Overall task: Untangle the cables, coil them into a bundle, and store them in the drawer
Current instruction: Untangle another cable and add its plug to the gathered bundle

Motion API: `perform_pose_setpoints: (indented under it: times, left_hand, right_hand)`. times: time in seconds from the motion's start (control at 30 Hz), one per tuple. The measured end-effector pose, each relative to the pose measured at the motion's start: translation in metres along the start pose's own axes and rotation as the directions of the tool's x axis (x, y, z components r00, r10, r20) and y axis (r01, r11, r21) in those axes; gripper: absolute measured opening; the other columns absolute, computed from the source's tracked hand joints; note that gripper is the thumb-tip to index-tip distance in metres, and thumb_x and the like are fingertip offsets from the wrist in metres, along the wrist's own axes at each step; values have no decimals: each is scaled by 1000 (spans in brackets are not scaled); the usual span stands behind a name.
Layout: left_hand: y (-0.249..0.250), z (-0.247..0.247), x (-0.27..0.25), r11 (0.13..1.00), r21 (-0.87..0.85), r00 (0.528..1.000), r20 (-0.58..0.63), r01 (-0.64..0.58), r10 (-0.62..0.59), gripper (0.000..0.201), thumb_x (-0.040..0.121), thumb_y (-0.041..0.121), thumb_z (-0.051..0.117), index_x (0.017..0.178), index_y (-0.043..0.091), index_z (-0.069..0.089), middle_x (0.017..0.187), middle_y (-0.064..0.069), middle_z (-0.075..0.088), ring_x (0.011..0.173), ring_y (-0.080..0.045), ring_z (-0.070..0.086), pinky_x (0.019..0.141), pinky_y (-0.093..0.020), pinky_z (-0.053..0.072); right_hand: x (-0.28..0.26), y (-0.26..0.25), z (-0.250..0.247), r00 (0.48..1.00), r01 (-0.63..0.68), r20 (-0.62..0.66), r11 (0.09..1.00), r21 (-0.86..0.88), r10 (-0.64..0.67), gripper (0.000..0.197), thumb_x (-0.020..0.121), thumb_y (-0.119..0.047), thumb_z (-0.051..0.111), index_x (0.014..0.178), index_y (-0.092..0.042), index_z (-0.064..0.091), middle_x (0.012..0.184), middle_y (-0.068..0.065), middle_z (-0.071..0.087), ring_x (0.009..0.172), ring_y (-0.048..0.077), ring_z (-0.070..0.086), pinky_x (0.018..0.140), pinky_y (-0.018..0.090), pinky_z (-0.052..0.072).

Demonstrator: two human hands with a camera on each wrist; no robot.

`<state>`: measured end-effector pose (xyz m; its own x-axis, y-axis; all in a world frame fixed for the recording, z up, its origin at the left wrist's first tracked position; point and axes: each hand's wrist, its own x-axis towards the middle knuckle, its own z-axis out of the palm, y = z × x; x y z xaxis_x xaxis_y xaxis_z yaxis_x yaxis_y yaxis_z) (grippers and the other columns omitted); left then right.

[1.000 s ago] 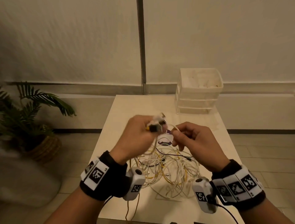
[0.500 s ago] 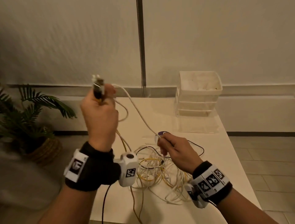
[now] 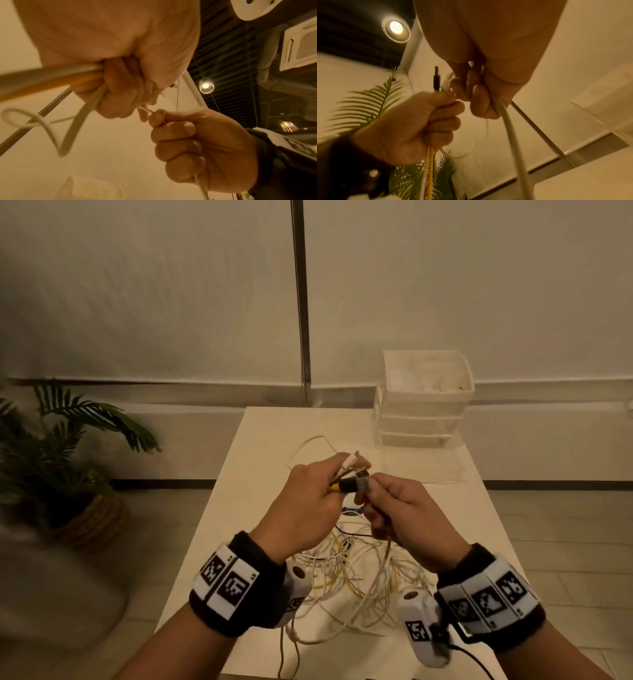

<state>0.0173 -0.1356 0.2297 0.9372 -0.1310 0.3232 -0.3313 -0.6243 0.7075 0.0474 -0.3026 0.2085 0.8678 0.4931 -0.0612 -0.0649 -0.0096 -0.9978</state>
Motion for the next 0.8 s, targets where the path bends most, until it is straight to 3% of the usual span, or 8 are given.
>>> perform_pose_setpoints:
  times: [0.13,0.27,0.37,0.5,0.6,0.67,0.73,0.8]
  left_hand:
    - [2,-1,6,1000,20,993,-115,-10,12,27,83,-10,48,81,16,56,67,9,57,62,-9,49,56,-24,35]
    - [0,-19,13,996,-24,943,-320,88,-91,34,90,-7,47,85,25,59,79,16,60,70,6,53,60,-11,38]
    - [-10,-33,14,987,-36,896,-416,156,-157,34,93,-5,45,88,24,62,78,6,58,63,-10,48,53,-25,35]
    - [-23,-45,10,972,-20,835,-507,235,-212,28,95,0,46,89,20,63,73,4,50,59,-7,40,55,-25,31]
    - [-12,-39,2,990,35,901,-420,134,-107,43,93,-5,45,118,25,64,80,5,60,57,-10,47,50,-25,38]
    - [1,-27,-3,1000,6,961,-278,9,-7,62,92,-9,46,134,35,54,87,18,62,60,-1,56,50,-14,43]
    - [7,-15,-4,998,3,992,-109,-58,58,65,86,-10,46,131,34,58,95,14,70,74,-4,66,64,-21,53]
    - [8,-4,-3,996,40,997,-4,-81,81,47,79,-7,44,109,21,65,84,4,71,71,-16,61,65,-31,49]
  right_hand:
    - [-8,-10,1,996,-6,95,998,67,-1,32,102,-20,40,87,-5,64,56,7,41,44,12,28,47,26,28]
    - [-15,-5,0,996,-11,91,985,173,-5,30,94,-29,48,89,-5,65,55,7,41,46,18,19,46,26,30]
    - [-21,1,-2,993,-38,116,973,229,11,26,95,-25,51,89,-4,65,55,6,42,43,15,23,46,26,28]
    - [-24,9,-4,991,-79,126,963,259,47,21,94,-19,52,89,-2,65,55,8,41,42,12,23,45,24,25]
    - [-22,12,-2,991,-100,114,942,320,66,22,95,-16,49,88,-1,62,54,5,40,40,11,22,44,21,23]
    - [-21,10,0,991,-111,108,921,374,76,22,96,-15,45,88,0,60,53,5,39,39,9,23,42,19,26]
    - [-19,5,2,989,-117,128,898,425,68,20,96,-14,46,90,2,57,53,5,39,39,8,23,42,18,27]
    - [-19,-1,4,987,-120,149,879,461,57,20,96,-15,46,92,3,56,53,4,39,40,8,22,41,18,26]
